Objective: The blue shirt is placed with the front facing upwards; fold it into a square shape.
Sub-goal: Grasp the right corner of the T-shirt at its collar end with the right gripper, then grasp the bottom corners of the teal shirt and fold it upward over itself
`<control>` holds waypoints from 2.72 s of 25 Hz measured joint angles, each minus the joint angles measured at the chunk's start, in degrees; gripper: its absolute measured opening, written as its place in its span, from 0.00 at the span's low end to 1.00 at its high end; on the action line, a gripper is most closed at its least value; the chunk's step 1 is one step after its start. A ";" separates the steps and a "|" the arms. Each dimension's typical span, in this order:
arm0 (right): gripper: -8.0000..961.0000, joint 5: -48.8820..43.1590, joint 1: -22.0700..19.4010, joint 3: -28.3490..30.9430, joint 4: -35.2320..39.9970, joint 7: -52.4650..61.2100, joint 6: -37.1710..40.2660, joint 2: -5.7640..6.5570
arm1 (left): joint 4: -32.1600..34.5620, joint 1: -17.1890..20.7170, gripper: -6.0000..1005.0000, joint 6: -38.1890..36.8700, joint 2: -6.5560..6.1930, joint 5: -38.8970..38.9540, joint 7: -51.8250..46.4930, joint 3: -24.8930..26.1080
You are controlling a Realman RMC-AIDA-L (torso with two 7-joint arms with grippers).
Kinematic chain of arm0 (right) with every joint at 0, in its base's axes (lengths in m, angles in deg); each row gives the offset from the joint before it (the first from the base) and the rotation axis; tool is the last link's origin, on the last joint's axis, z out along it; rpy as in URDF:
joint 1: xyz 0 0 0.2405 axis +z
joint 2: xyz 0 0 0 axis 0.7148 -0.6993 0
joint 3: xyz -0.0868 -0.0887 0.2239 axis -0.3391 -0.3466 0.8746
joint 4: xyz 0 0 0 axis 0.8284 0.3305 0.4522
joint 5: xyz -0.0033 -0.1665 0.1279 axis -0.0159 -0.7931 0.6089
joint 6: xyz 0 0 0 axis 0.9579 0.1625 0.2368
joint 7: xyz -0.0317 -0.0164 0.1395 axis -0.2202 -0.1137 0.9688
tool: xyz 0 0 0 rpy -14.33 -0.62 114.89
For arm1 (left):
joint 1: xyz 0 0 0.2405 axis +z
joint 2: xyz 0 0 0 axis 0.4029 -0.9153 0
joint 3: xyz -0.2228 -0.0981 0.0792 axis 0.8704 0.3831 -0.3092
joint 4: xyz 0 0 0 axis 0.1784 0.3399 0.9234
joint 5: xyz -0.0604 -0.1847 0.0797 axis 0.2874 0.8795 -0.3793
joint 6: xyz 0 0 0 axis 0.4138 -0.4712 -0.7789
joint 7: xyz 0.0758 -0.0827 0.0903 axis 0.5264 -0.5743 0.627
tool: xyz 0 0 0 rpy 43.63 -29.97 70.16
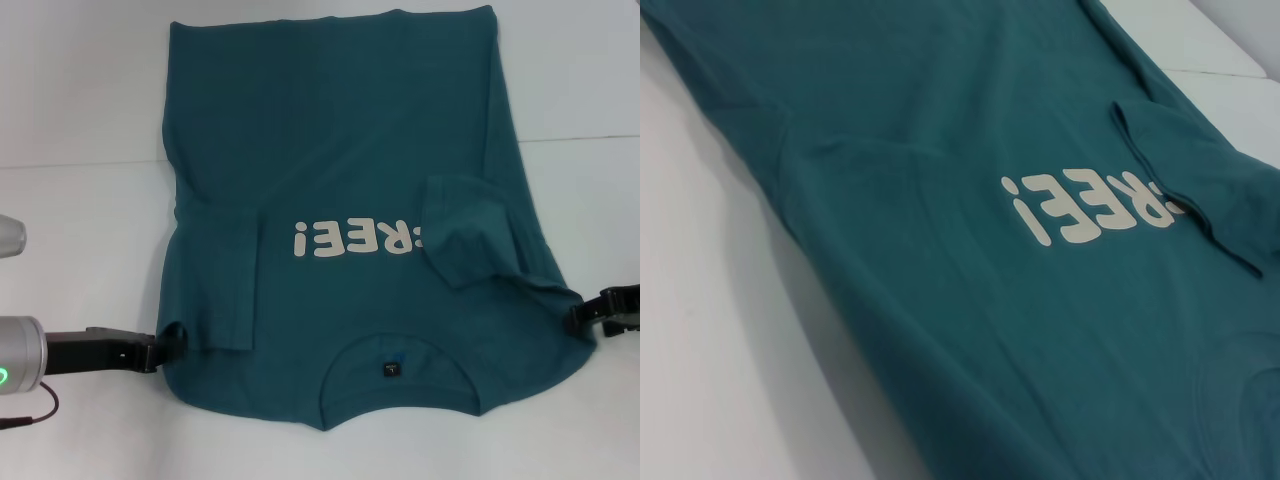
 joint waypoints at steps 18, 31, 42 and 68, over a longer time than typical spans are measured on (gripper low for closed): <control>0.13 -1.89 1.25 -1.24 -0.93 -1.45 -1.19 -1.59 | -0.34 0.27 0.05 -0.04 0.00 0.21 0.52 0.37; 0.06 2.02 -0.63 5.09 -0.50 -4.65 1.74 0.71 | -0.05 -0.35 0.05 -4.94 -1.21 -0.08 -0.16 5.06; 0.06 6.20 -4.08 8.05 -0.38 -8.72 6.51 2.07 | 0.18 0.50 0.05 -6.60 -0.97 0.31 0.25 5.72; 0.07 8.68 -6.59 9.71 1.24 -14.29 12.00 1.30 | 7.06 4.63 0.06 -6.79 0.62 0.27 -4.96 6.31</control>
